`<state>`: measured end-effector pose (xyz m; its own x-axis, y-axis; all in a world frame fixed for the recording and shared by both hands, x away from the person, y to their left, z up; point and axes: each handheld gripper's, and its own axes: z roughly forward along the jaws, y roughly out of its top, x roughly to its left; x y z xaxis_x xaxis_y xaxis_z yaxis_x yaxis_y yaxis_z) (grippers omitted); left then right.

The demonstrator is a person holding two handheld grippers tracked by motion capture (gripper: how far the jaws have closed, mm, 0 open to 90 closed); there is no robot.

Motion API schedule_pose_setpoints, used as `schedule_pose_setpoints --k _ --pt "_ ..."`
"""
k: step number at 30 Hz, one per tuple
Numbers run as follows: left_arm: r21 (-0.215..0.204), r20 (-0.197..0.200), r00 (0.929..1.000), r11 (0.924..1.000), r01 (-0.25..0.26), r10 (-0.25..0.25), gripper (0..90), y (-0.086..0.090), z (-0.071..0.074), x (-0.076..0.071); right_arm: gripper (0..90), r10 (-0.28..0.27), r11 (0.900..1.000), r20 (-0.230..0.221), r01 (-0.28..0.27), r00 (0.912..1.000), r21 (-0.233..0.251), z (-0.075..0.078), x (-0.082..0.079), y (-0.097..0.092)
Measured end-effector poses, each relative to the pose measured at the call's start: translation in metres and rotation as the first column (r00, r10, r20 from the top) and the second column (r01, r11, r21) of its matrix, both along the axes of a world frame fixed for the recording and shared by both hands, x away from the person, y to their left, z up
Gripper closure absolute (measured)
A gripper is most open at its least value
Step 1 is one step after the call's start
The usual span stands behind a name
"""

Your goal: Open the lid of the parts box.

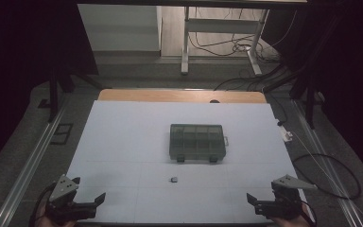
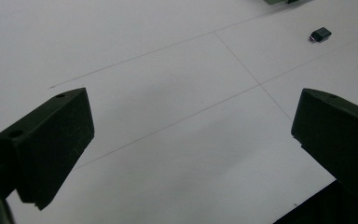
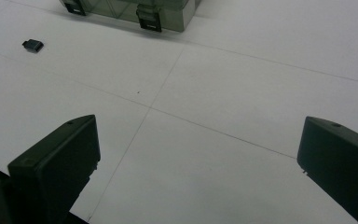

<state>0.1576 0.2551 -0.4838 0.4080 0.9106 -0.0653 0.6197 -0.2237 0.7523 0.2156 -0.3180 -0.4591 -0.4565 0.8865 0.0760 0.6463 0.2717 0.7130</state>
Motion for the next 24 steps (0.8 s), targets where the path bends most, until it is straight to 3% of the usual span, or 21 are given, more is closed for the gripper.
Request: schedule_pose_setpoints --k 24 --pt "-0.027 -0.024 0.9997 0.9996 0.007 -0.007 0.0 0.0024 -0.0002 0.0046 0.0 0.012 0.9999 -0.027 -0.012 0.9995 0.001 -0.0011 0.0016 -0.0003"
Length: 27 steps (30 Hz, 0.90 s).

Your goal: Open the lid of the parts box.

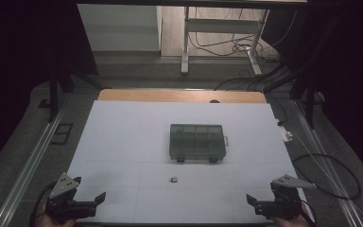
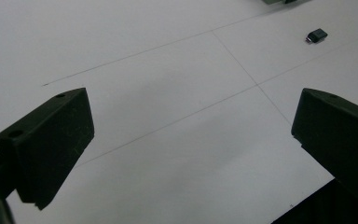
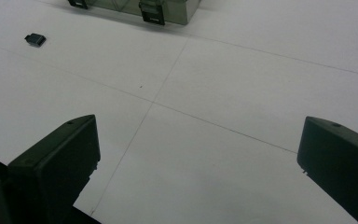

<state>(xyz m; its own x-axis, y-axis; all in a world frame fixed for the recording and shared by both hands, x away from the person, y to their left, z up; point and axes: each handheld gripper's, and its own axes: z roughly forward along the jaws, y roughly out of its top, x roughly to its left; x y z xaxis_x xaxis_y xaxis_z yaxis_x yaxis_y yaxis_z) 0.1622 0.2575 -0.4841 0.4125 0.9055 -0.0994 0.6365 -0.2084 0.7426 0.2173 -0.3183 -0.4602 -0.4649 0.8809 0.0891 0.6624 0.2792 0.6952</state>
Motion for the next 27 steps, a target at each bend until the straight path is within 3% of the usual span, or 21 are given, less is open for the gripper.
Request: schedule_pose_setpoints --k 9,18,27 --pt "-0.008 0.012 0.9999 0.9999 0.008 -0.008 0.0 -0.003 0.002 0.005 0.0 0.012 0.9999 0.01 -0.012 0.9999 0.011 0.001 0.001 0.002" --pt "-0.016 0.027 0.9991 0.9994 0.032 -0.032 0.0 -0.005 0.001 0.013 0.0 0.036 0.9993 0.027 -0.035 0.999 -0.011 0.001 0.009 0.006" --pt "-0.045 0.013 0.9954 0.9944 0.095 -0.095 0.0 -0.011 -0.004 0.025 0.0 0.075 0.9972 0.044 -0.075 0.9962 0.002 0.002 0.017 0.009"
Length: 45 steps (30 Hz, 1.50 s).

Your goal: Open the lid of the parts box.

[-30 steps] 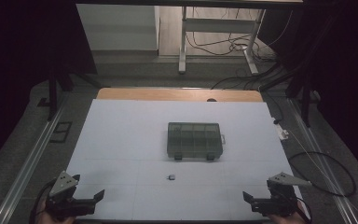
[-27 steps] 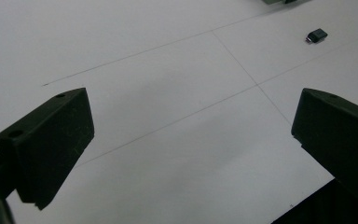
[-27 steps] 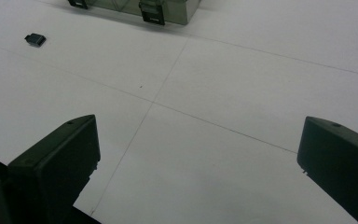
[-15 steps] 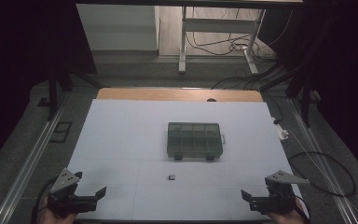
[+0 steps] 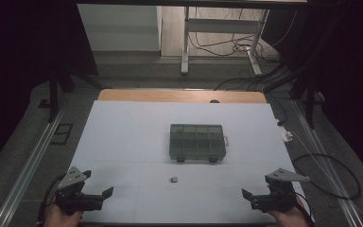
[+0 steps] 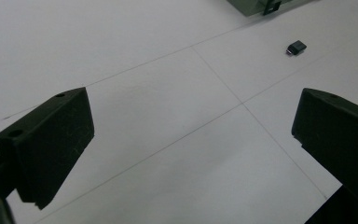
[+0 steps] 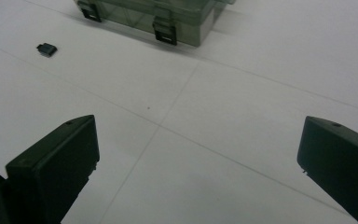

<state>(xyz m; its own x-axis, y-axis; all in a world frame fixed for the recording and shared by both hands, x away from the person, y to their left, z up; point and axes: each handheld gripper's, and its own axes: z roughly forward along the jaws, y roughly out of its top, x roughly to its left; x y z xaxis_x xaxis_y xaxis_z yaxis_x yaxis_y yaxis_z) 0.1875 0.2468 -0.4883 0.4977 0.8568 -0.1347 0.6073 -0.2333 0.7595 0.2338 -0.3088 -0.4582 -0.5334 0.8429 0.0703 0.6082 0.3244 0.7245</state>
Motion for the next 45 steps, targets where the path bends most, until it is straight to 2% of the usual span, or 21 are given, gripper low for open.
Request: schedule_pose_setpoints --k 7,15,27,33,42,45 --pt "-0.006 0.022 0.9995 0.9997 0.025 -0.025 0.0 -0.009 0.001 0.01 0.0 0.02 0.9998 -0.002 -0.02 0.9998 0.008 0.001 0.009 0.005" --pt "-0.005 0.029 0.9993 0.9998 0.022 -0.021 0.0 -0.015 0.003 0.022 0.0 0.036 0.9994 0.026 -0.035 0.999 -0.002 0.001 0.019 0.013" --pt "-0.013 0.031 0.9987 0.9991 0.041 -0.04 0.0 -0.026 0.006 0.041 0.0 0.034 0.9994 0.01 -0.034 0.9994 0.0 0.003 0.034 0.021" --pt "0.011 0.019 0.9985 0.9987 0.051 -0.051 0.0 -0.031 0.005 0.048 0.0 0.044 0.999 0.012 -0.044 0.999 0.009 0.002 0.04 0.025" --pt "-0.029 -0.001 0.9987 0.9982 0.052 -0.052 0.0 -0.037 0.006 0.064 0.0 0.049 0.9987 0.01 -0.05 0.9987 0.015 0.001 0.05 0.031" --pt "-0.031 -0.004 0.9985 0.998 0.055 -0.055 0.0 -0.042 0.006 0.069 0.0 0.045 0.9987 0.012 -0.045 0.9989 0.026 0.0 0.054 0.033"
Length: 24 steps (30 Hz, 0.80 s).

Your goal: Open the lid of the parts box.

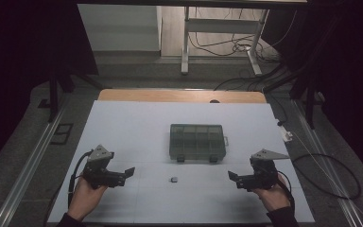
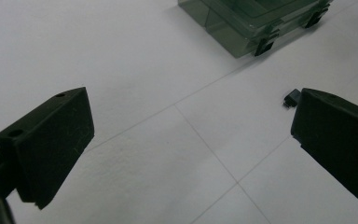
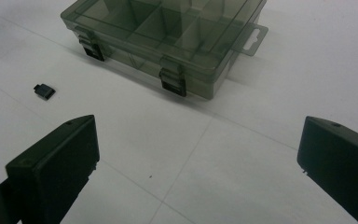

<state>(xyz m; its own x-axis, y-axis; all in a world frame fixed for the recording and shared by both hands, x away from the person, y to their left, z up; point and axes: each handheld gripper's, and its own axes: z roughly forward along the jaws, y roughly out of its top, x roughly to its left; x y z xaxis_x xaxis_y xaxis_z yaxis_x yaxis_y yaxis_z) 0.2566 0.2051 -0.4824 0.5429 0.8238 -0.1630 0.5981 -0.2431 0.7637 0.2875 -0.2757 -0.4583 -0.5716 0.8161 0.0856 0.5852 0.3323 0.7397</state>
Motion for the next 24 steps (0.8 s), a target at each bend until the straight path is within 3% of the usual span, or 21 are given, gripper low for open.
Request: schedule_pose_setpoints --k 7,21,24 --pt "-0.001 -0.003 0.9999 0.9999 0.012 -0.012 0.0 -0.009 0.001 0.01 0.0 0.011 0.9999 0.012 -0.011 0.9999 -0.01 0.0 0.007 0.006" --pt "0.007 -0.003 0.9967 0.9967 0.081 -0.081 0.0 -0.031 0.002 0.031 0.0 0.008 0.9995 -0.009 -0.009 0.9999 -0.031 -0.002 0.023 0.016" --pt "0.002 -0.002 0.9961 0.9961 0.088 -0.088 0.0 -0.035 0.002 0.035 0.0 0.009 0.9983 -0.011 -0.01 0.9999 -0.058 -0.003 0.026 0.019"
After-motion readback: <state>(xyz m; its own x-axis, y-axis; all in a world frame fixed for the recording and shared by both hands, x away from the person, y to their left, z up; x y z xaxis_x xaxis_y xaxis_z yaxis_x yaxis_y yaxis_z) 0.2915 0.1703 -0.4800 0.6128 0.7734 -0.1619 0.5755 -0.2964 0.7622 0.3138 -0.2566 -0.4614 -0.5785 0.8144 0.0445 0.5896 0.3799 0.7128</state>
